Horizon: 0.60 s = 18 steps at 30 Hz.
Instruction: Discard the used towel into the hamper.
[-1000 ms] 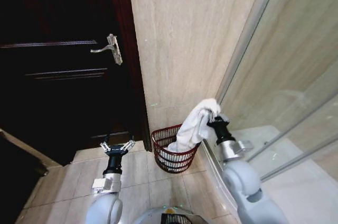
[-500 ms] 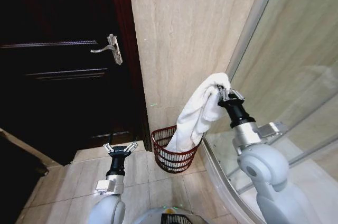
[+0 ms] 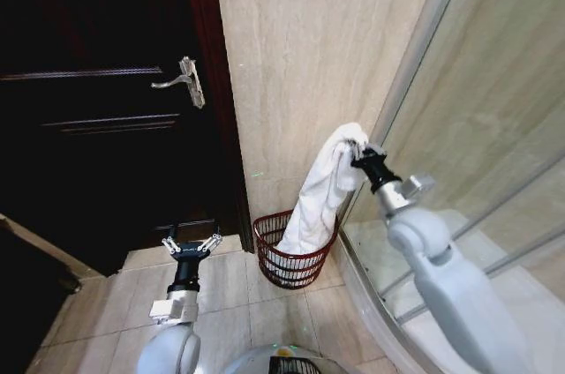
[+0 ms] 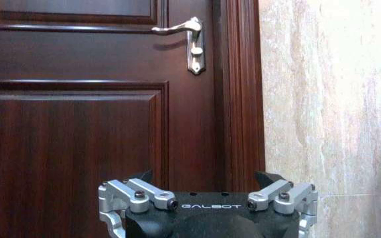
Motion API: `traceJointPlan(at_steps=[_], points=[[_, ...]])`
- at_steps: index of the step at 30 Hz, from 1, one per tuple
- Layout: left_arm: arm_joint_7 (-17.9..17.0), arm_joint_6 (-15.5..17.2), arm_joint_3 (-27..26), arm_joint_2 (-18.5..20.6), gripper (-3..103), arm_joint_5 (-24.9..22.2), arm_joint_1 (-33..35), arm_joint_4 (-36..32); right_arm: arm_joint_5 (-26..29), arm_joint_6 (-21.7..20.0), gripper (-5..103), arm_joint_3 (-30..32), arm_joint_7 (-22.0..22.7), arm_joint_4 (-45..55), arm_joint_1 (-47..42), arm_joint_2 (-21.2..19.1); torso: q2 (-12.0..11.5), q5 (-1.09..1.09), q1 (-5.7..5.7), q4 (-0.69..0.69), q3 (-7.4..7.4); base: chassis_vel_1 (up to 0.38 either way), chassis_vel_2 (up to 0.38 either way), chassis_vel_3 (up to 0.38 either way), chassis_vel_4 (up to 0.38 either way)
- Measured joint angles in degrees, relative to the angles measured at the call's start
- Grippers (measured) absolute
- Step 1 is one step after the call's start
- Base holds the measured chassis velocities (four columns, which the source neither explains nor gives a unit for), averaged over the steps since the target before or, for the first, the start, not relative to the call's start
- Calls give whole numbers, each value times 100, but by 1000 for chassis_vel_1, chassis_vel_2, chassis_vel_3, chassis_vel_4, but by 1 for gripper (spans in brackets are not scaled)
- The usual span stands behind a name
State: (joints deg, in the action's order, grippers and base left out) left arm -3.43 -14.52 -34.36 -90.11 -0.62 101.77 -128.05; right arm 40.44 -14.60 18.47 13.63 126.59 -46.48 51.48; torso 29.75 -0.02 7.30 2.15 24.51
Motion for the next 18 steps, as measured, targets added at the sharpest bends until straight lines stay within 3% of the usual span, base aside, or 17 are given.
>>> traceJointPlan(at_steps=[6, 18], points=[[-7, -2, 140, -102, 100, 22, 5, 29, 374, -89, 5, 50, 216, 149, 79, -137, 1, 1, 0, 0, 0, 0, 0, 0, 0], [-6, -2, 171, -91, 100, 31, 17, 21, -201, -162, 5, 51, 102, 42, -549, 260, 3, 2, 1, 0, 2, 0, 0, 0, 0]])
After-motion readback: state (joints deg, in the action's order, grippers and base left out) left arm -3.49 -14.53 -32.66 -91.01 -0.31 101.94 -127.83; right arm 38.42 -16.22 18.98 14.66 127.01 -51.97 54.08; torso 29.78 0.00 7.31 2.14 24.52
